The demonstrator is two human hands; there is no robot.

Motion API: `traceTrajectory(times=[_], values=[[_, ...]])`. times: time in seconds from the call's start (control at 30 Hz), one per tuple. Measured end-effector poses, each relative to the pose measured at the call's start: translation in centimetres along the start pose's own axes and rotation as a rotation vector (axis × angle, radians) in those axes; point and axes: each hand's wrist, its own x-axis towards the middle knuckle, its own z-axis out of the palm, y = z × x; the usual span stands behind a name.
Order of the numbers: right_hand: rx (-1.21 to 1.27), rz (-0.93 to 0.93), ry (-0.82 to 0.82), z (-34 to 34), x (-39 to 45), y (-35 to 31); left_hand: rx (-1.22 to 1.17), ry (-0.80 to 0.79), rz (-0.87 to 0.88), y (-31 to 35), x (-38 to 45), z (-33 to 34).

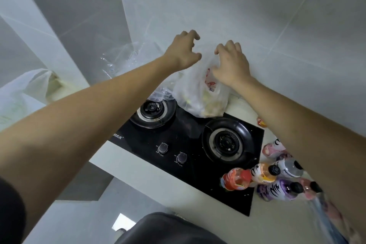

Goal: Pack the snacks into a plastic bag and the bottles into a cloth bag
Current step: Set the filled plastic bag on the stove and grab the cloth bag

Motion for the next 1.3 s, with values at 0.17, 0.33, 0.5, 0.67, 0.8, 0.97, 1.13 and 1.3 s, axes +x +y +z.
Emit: traceTrajectory(times=[0.17, 0.33, 0.5, 0.67, 0.8, 0.97, 1.13, 1.3], values=[[0.092, -0.083, -0.03, 1.7, -0.3, -4.7, 0.131, 0.055, -0.033, -6.9, -6.0, -2.7], [0.2, -0.208, -0.063, 5.5, -1.0, -13.7, 0.175, 0.158, -0.19, -16.9, -14.7, -6.1], [0.294, -0.317, -0.186, 12.1, -3.7, -27.2, 0.234, 0.177, -0.39, -28.6, -25.0, -10.6], [0.384, -0.301, -0.384, 18.9, -6.1, -40.4, 0.271, 0.196, -0.54, -40.2, -33.0, -16.5], [0.377, -0.159, -0.517, 23.5, -6.1, -48.4, 0.29, 0.194, -0.576, -47.6, -36.4, -21.1], [0.282, 0.083, -0.472, 27.0, -6.6, -52.2, 0.358, 0.098, -0.479, -52.2, -36.2, -23.3], [0.298, 0.279, -0.579, 28.5, -3.7, -52.5, 0.435, 0.017, -0.358, -54.2, -27.4, -25.1], [0.502, 0.334, -0.719, 30.3, -1.3, -52.3, 0.56, -0.113, -0.371, -56.1, -19.8, -24.8]])
